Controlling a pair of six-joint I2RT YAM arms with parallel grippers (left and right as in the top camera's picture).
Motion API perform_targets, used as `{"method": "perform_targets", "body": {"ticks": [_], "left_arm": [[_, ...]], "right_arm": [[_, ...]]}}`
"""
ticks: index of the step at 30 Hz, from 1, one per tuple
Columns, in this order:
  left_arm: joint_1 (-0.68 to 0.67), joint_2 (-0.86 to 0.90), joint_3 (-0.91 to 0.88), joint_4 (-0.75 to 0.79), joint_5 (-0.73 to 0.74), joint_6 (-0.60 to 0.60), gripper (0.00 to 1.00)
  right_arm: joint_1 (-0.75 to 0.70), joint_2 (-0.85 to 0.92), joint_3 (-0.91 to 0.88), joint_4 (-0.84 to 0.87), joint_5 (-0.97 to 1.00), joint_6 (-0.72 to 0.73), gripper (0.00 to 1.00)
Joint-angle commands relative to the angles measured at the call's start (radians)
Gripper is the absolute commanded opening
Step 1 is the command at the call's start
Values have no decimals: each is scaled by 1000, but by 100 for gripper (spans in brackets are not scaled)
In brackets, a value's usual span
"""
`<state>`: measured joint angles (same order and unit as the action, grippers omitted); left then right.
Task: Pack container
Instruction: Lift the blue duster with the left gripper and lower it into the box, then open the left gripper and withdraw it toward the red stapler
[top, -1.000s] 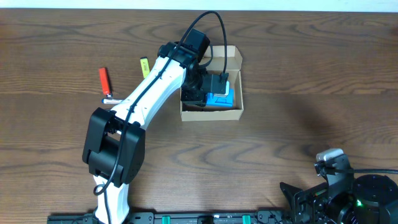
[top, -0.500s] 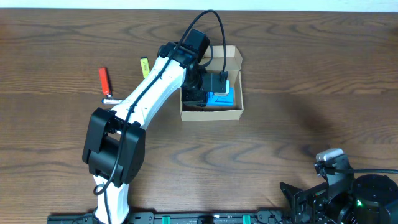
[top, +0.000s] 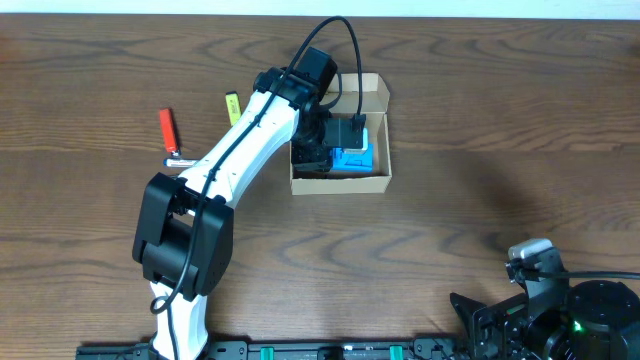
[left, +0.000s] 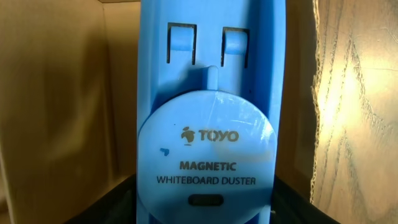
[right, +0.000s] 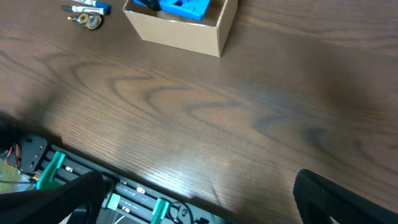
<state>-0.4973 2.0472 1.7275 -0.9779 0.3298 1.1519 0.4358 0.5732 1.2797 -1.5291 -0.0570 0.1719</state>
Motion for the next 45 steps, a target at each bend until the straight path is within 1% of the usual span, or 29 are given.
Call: {"method": "perform_targets", "body": {"ticks": [1, 10, 14, 15, 17, 18, 20, 22, 25, 32, 36, 38, 40, 45], "left_arm": [[6, 0, 9, -9, -4, -8, 60], [4, -6, 19, -19, 2, -18, 61], [-6, -50, 106, -72, 2, -56, 60], [-8, -69, 137, -86, 0, -83, 60], [-8, -114, 204, -106, -6, -175, 58], [-5, -141, 234, -110, -21, -252, 57], [12, -192, 275, -114, -69, -387, 57], [37, -240, 291, -115, -126, -492, 58], [105, -308, 291, -134, -177, -609, 60], [320, -348, 291, -214, -172, -794, 60], [445, -335, 288, -254, -172, -843, 61], [502, -321, 287, -266, -177, -854, 66], [551, -303, 278, -270, -180, -859, 67], [631, -240, 212, -249, -180, -894, 67]], "right_arm": [[-3, -1, 2, -1, -7, -9, 99], [-3, -1, 2, -1, -7, -9, 99], [-3, -1, 2, -1, -7, -9, 99], [-3, -1, 2, -1, -7, -9, 99], [-3, -1, 2, -1, -7, -9, 99], [-3, -1, 2, -1, -7, -9, 99], [-3, -1, 2, -1, -7, -9, 99], [-3, -1, 2, -1, -7, -9, 99], [-3, -1, 2, -1, -7, -9, 99], [-3, -1, 2, -1, -7, -9, 99], [-3, -1, 2, -1, -7, -9, 99], [-3, -1, 2, -1, -7, -9, 99], [-3, -1, 2, -1, -7, -9, 99], [-3, -1, 2, -1, -7, -9, 99]]}}
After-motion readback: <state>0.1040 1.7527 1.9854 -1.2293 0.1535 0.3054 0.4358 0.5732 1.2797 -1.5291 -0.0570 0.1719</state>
